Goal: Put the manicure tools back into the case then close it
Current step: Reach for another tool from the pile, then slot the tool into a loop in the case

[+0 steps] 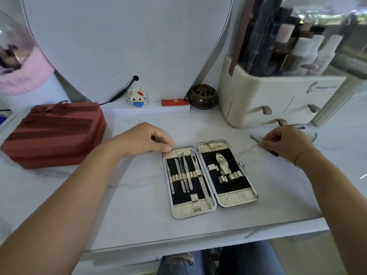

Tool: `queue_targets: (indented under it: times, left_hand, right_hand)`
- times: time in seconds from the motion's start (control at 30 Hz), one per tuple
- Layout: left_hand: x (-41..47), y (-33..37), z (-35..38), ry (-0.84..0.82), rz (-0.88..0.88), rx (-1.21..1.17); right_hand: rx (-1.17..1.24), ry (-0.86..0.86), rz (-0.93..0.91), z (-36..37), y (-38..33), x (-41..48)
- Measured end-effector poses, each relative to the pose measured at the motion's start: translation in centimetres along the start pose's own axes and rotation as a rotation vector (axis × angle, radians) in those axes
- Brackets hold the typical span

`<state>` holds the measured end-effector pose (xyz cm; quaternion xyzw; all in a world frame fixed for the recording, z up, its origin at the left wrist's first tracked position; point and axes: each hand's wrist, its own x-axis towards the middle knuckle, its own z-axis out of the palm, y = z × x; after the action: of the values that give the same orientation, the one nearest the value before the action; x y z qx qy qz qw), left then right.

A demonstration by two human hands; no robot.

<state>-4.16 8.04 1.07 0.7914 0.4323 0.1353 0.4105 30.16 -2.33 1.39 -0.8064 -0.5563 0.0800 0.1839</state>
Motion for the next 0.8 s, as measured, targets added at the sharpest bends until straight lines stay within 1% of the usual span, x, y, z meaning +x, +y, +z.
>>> queue_targets:
  times: [0.23, 0.33, 0.4, 0.43, 0.5, 0.53, 0.6, 0.67, 0.73, 0.8]
  left_hand:
    - [-0.1, 0.2, 0.1, 0.003, 0.008, -0.007]
    - [-0.1, 0.2, 0.0, 0.004, 0.005, 0.004]
    - [-0.1, 0.2, 0.0, 0.003, 0.002, 0.004]
    - [-0.1, 0.2, 0.0, 0.0, -0.001, 0.003]
    - [-0.1, 0.2, 0.0, -0.008, 0.003, 0.001]
    - [-0.1, 0.2, 0.0, -0.009, 0.009, -0.002]
    - [-0.1, 0.2, 0.0, -0.005, 0.015, -0.004]
    - [-0.1, 0.3, 0.0, 0.0, 0.017, -0.006]
    - [-0.2, 0.3, 0.0, -0.004, 0.013, -0.012]
    - [-0.2, 0.3, 0.0, -0.004, 0.004, -0.01]
  right_hand:
    - [-0.011, -0.188, 0.037, -1.0, -0.6, 0.5]
    - [-0.051, -0.244, 0.044, -1.2, -0.7, 1.0]
    - [-0.065, -0.237, 0.012, -1.4, -1.1, 0.8]
    - [-0.05, -0.199, -0.023, -1.5, -1.3, 0.7]
    - [0.075, -0.102, -0.09, -1.6, -2.3, 0.1]
    - [0.209, -0.089, -0.119, -1.6, -3.1, -0.2]
    - [0.528, -0.173, -0.179, -1.2, -5.4, -1.1]
    - [0.755, -0.308, -0.227, -0.2, -7.9, -1.7]
    - [0.842, -0.408, -0.254, 1.2, -10.3, -2.1]
    - [0.87, -0.462, -0.266, 2.6, -12.2, -2.2]
